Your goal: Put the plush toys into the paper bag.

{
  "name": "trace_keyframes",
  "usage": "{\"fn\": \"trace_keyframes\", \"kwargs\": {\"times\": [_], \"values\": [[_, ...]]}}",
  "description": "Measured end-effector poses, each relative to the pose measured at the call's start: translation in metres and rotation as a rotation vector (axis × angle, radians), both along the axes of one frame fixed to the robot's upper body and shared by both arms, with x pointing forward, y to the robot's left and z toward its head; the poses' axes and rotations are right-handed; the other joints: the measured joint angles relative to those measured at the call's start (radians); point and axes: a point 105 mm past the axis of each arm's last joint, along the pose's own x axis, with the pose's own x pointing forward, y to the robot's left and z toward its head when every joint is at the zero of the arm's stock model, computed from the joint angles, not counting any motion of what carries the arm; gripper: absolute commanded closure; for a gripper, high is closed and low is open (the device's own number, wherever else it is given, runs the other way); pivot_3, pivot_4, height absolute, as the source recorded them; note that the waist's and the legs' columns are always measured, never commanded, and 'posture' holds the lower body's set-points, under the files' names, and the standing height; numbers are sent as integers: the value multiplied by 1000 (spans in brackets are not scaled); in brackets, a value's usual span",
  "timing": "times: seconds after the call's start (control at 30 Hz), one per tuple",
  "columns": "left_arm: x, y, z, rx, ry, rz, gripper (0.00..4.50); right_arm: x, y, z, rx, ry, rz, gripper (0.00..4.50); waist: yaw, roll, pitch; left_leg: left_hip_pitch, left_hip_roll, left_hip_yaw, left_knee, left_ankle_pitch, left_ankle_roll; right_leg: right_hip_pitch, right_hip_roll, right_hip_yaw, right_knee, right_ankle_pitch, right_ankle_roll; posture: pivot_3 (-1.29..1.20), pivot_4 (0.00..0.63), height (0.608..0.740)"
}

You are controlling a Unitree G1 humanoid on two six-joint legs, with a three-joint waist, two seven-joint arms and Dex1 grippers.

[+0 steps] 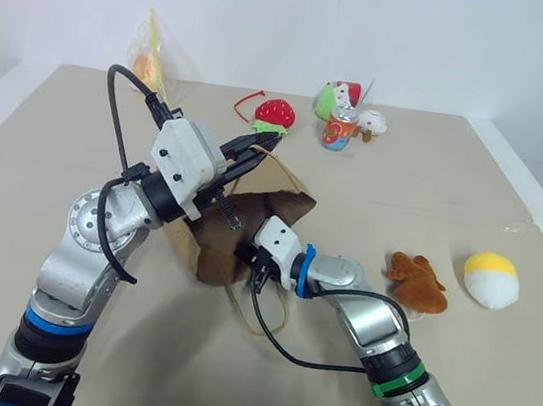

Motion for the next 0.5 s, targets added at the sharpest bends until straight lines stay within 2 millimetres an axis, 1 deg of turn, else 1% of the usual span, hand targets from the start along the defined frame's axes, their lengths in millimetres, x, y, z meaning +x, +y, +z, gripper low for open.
{"fn": "trace_keyframes", "kwargs": {"times": [0.03,0.07,0.1,0.13,0.17,0.2,0.23,0.27,0.3,0.33,0.37,0.4,0.47,0.5], "values": [[1,1,-2,5,5,9,4500,-6,-4,2,21,31,8,2924,0,0,0,-1,0,0,0,0,0,0,0,0,0,0,0,0,150,740],[2,1,-5,9,13,15,4500,-9,-9,5,31,46,13,2924,1,0,0,-1,0,0,0,0,0,-1,-1,0,0,0,0,0,150,740],[3,1,-6,10,16,18,4500,-10,-10,7,37,48,16,2366,1,0,0,-1,0,0,0,0,0,-1,-1,0,0,0,0,0,150,740],[3,2,-7,11,22,22,4500,-11,-12,11,44,45,18,2159,1,0,0,-2,0,0,0,0,0,-1,-1,0,0,0,0,0,150,740],[4,2,-9,12,27,22,4500,-12,-16,16,56,44,19,1809,1,0,0,-2,0,0,0,0,0,-1,-2,0,0,0,0,0,150,740],[4,1,-10,14,31,21,4500,-17,-22,25,76,46,28,1629,1,0,0,-2,0,0,0,0,0,-1,-2,0,0,0,0,0,150,740],[5,1,-11,15,31,23,4500,-21,-30,31,88,51,32,914,1,0,0,-2,0,0,0,0,0,-1,-3,0,0,0,1,0,150,740],[5,2,-11,16,33,27,4500,-25,-38,37,94,51,33,694,3,0,0,-2,0,-1,0,0,0,-1,-3,0,-1,-1,1,0,150,740],[8,3,-14,17,44,33,4500,-29,-58,55,119,32,11,617,3,0,0,-2,-1,-1,0,0,0,0,-3,-1,-1,-1,1,0,150,740],[8,2,-15,18,49,31,4500,-34,-70,65,151,42,3,183,2,0,0,-2,-2,0,0,0,0,0,-3,0,-1,-1,1,0,150,740],[8,2,-16,19,51,30,4500,-36,-75,68,160,50,1,45,0,0,0,-1,-2,0,0,0,0,0,-3,0,-1,-1,1,0,150,740],[8,2,-16,19,51,26,4500,-42,-86,72,186,85,-6,45,1,0,0,-2,-2,-1,0,0,0,0,-2,0,-1,-1,1,0,150,740],[7,2,-17,19,50,25,4500,-42,-102,83,209,97,-39,45,2,0,1,-2,-3,-1,0,0,0,0,-3,-1,-1,-1,1,0,150,740],[7,1,-17,18,47,22,4500,-40,-122,97,230,74,-101,45,2,0,1,-1,-3,-1,0,0,0,0,-2,-1,-1,-1,1,0,150,740]]}}
